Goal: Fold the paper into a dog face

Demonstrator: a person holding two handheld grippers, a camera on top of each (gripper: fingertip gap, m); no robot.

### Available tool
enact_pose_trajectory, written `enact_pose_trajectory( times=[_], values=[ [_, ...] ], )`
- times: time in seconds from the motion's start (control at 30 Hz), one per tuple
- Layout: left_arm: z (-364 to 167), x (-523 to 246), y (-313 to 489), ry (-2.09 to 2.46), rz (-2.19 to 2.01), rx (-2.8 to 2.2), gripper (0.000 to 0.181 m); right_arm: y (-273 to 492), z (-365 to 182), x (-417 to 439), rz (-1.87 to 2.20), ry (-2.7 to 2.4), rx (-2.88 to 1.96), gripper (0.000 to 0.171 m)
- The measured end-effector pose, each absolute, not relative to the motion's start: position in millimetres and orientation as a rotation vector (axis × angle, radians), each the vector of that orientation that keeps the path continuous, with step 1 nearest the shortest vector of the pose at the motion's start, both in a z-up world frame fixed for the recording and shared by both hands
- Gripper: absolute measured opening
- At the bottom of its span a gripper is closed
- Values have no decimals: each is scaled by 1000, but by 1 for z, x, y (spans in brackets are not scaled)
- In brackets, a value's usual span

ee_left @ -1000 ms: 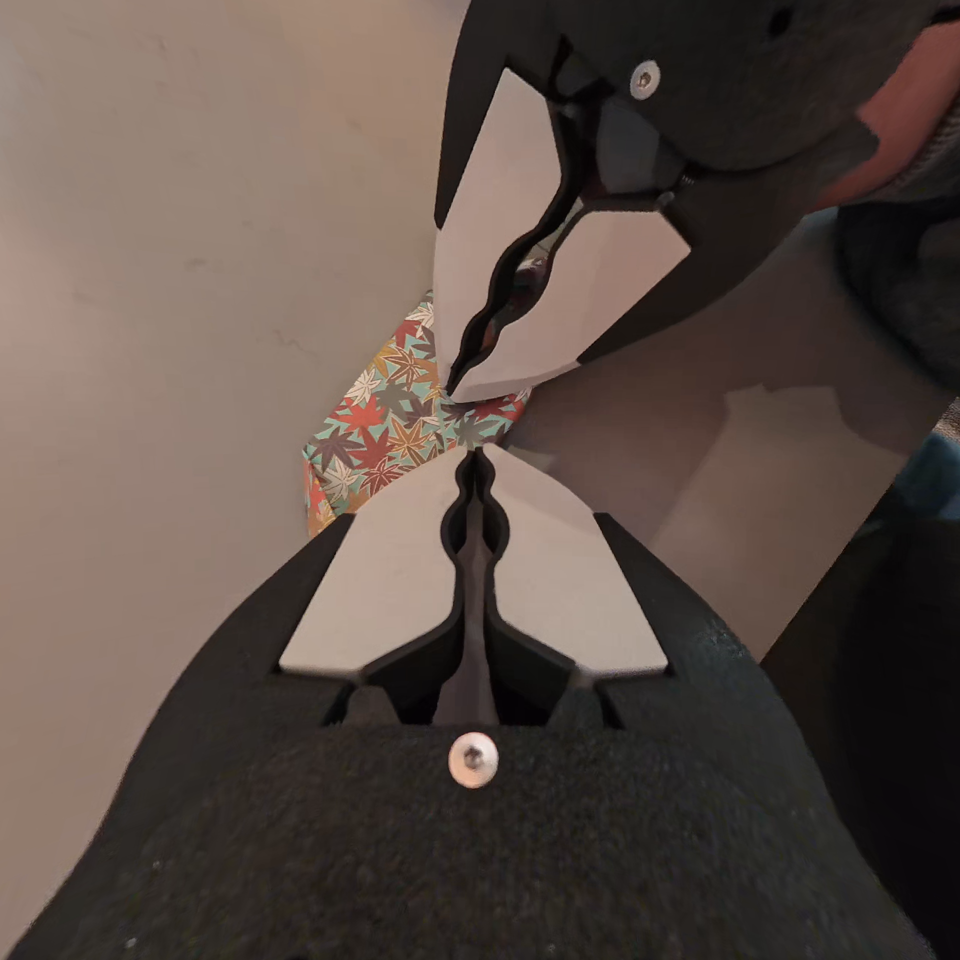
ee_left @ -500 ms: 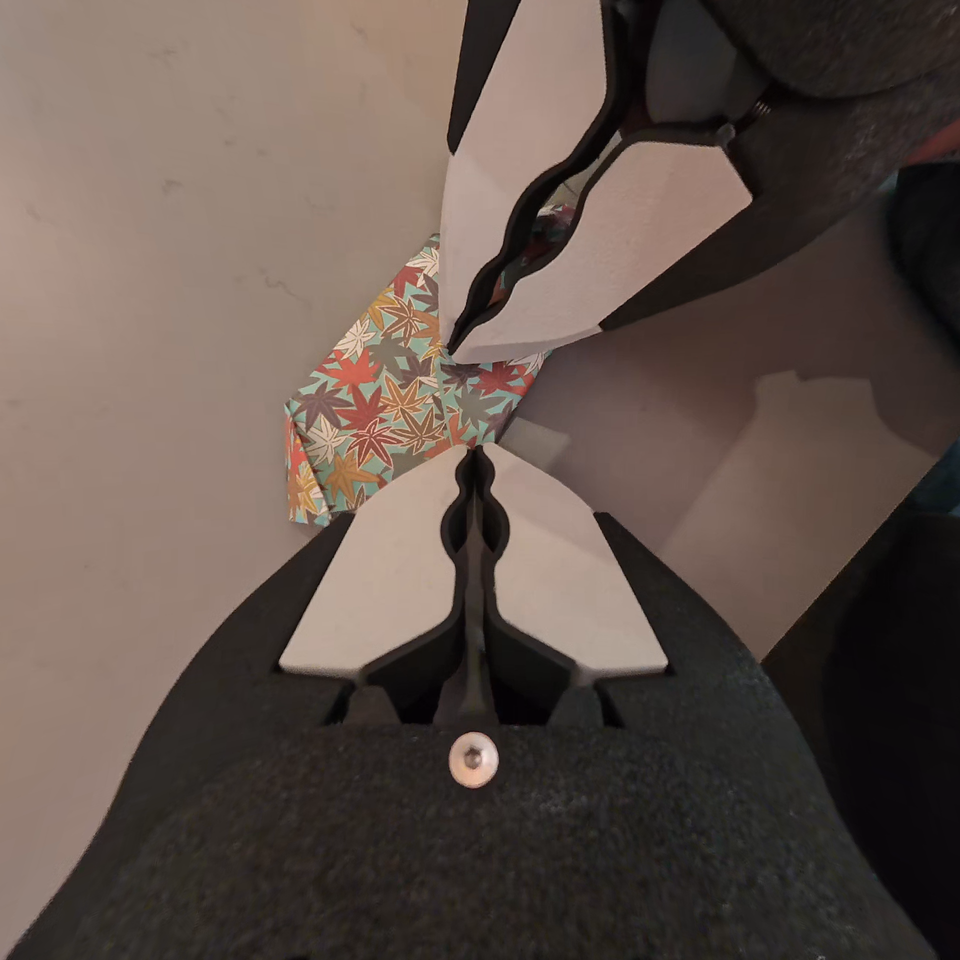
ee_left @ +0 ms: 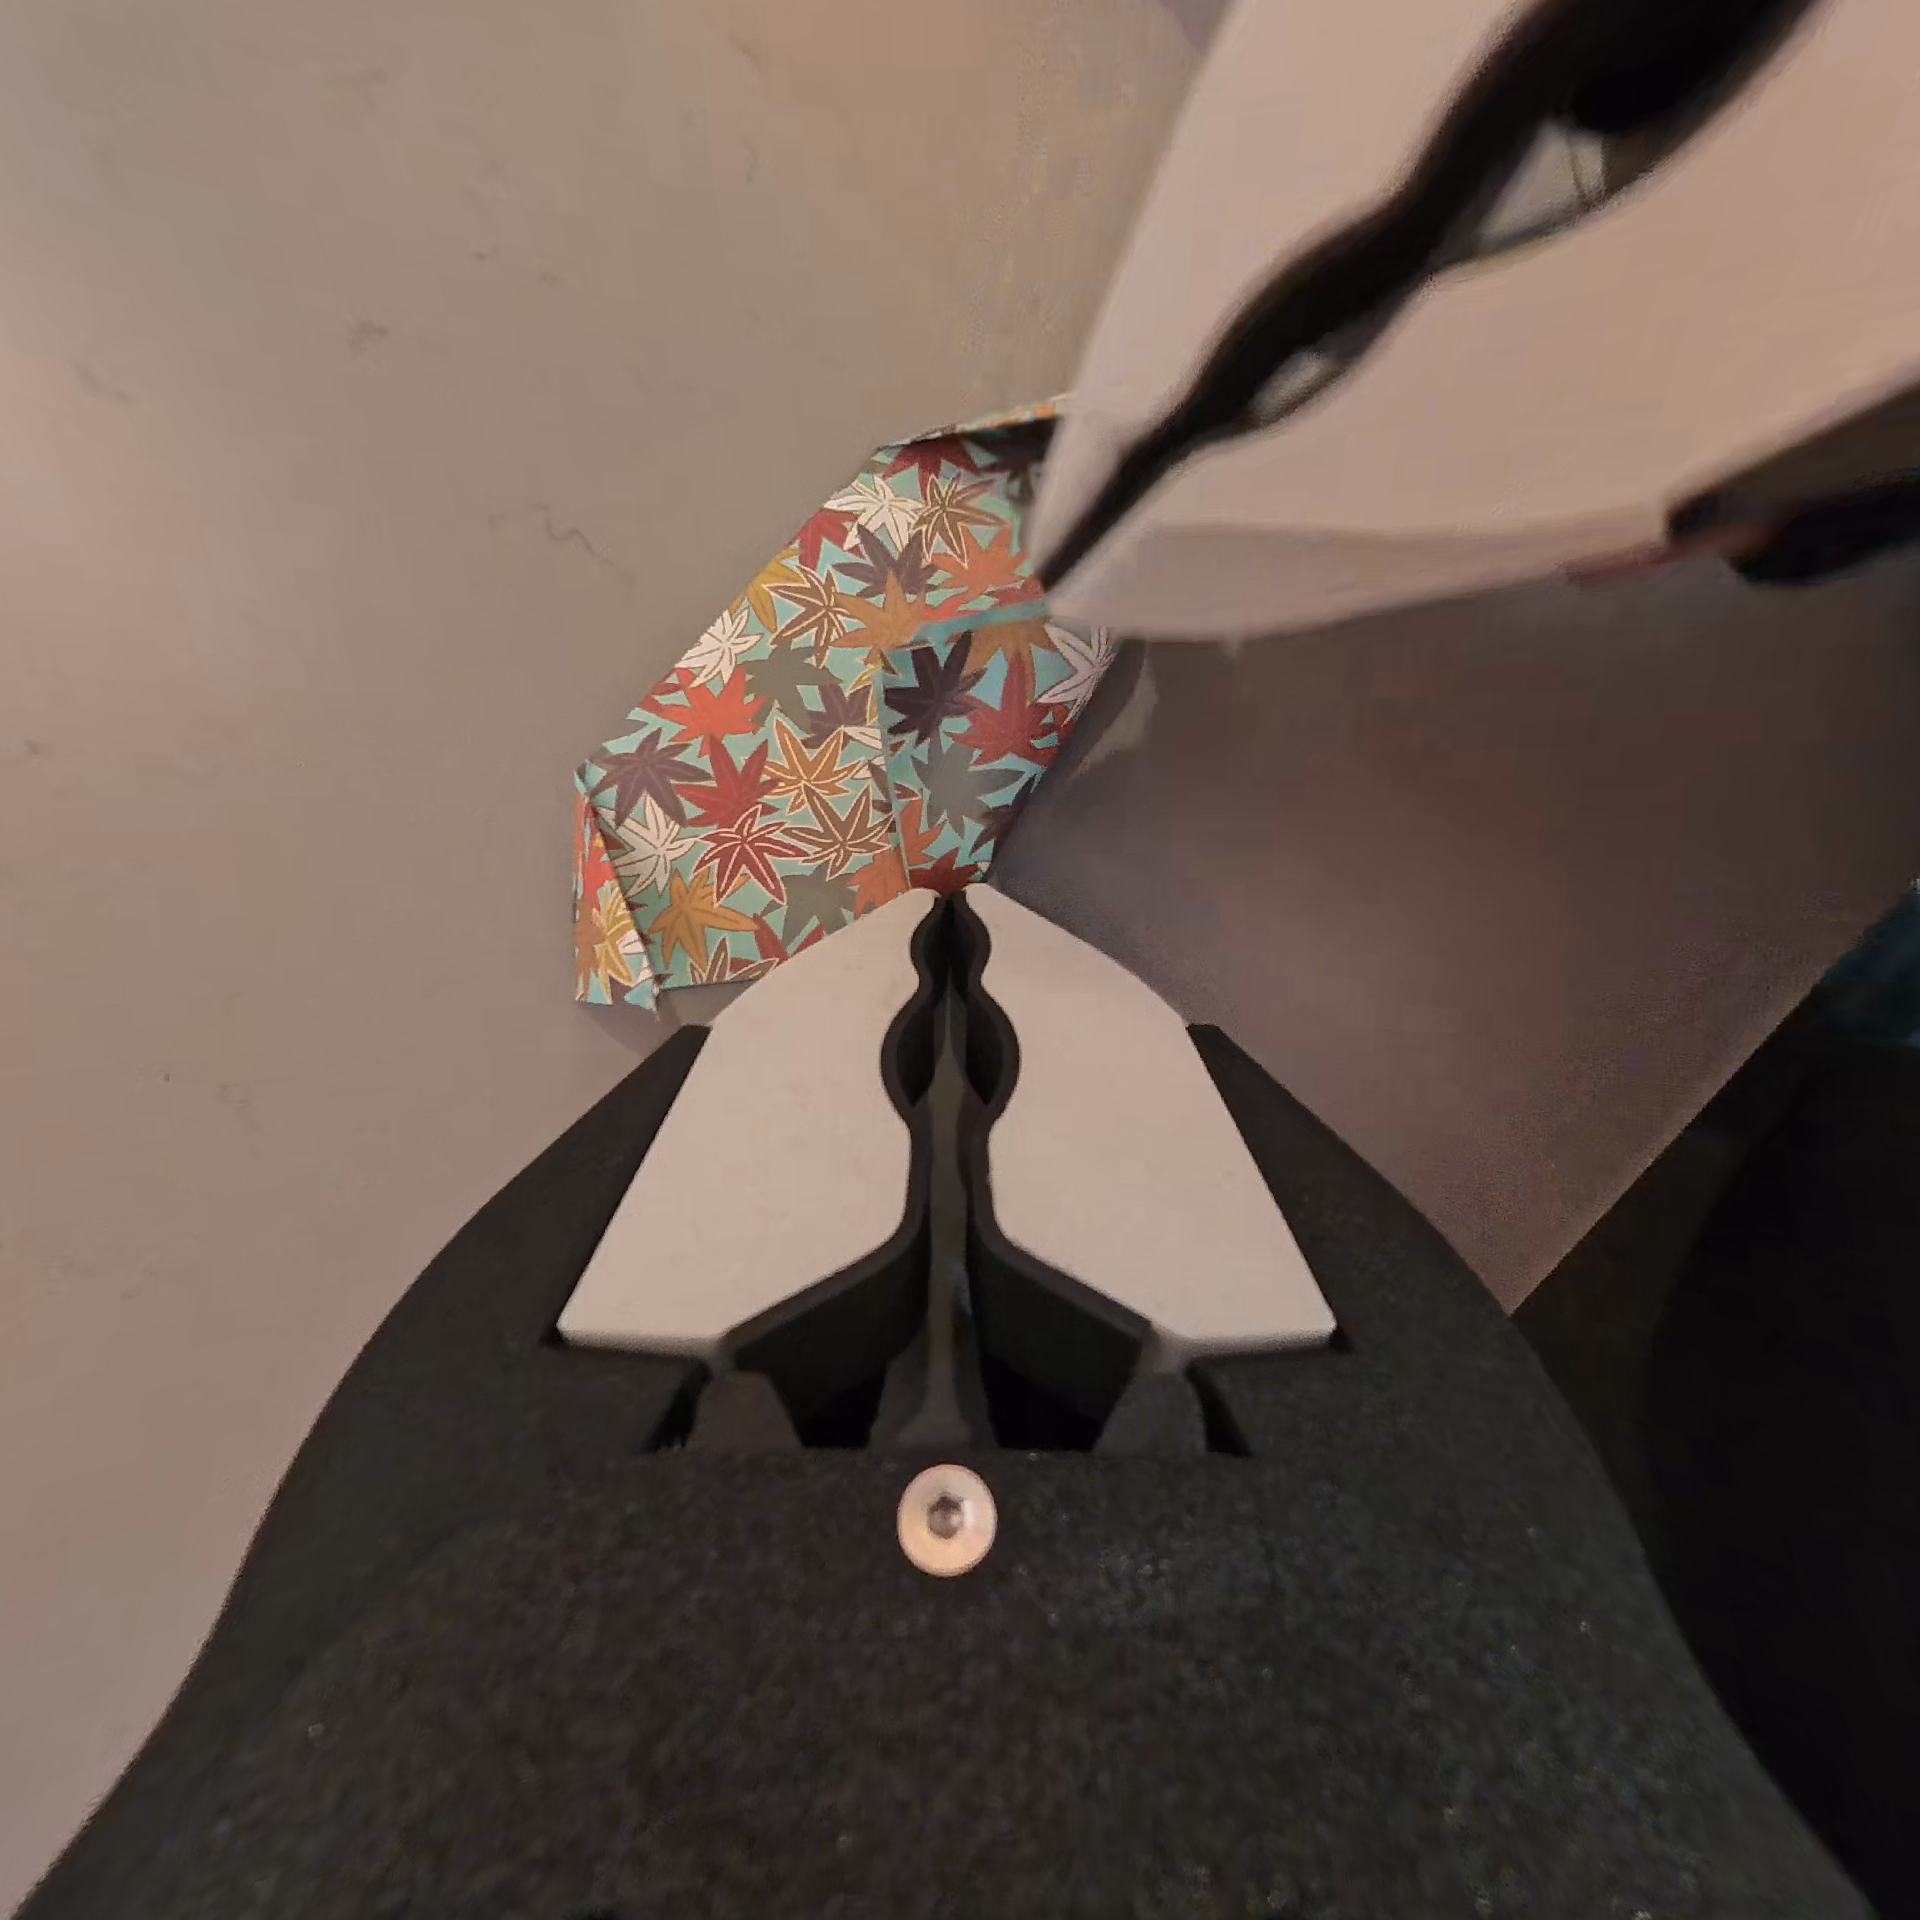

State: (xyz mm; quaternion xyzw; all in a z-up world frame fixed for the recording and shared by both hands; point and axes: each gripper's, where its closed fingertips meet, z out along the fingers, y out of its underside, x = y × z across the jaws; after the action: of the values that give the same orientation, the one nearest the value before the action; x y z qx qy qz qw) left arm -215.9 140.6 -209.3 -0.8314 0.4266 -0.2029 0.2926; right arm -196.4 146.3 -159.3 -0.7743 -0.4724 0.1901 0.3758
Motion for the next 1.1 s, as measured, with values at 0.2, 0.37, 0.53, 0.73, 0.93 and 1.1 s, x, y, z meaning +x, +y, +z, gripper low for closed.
enact_pose_trajectory(
  times=[0.2, 0.37, 0.53, 0.73, 0.93, 1.1],
  values=[
    [-209, -216, 141, 1120, -596, -2218, 0, 140, -190, -213, 433, -1069, -2046, 0],
    [-209, -216, 140, 1132, -617, -2223, 0, 141, -198, -213, 395, -1090, -2067, 0],
    [-209, -216, 140, 1130, -643, -2236, 0, 143, -211, -210, 301, -1111, -2128, 0],
    [-209, -216, 140, 1126, -637, -2238, 0, 142, -211, -208, 293, -1104, -2140, 0],
    [-209, -217, 139, 1126, -637, -2238, 0, 141, -211, -202, 265, -1107, -2149, 0],
    [-209, -217, 139, 1124, -635, -2240, 0, 140, -211, -194, 224, -1114, -2156, 0]
  ],
)
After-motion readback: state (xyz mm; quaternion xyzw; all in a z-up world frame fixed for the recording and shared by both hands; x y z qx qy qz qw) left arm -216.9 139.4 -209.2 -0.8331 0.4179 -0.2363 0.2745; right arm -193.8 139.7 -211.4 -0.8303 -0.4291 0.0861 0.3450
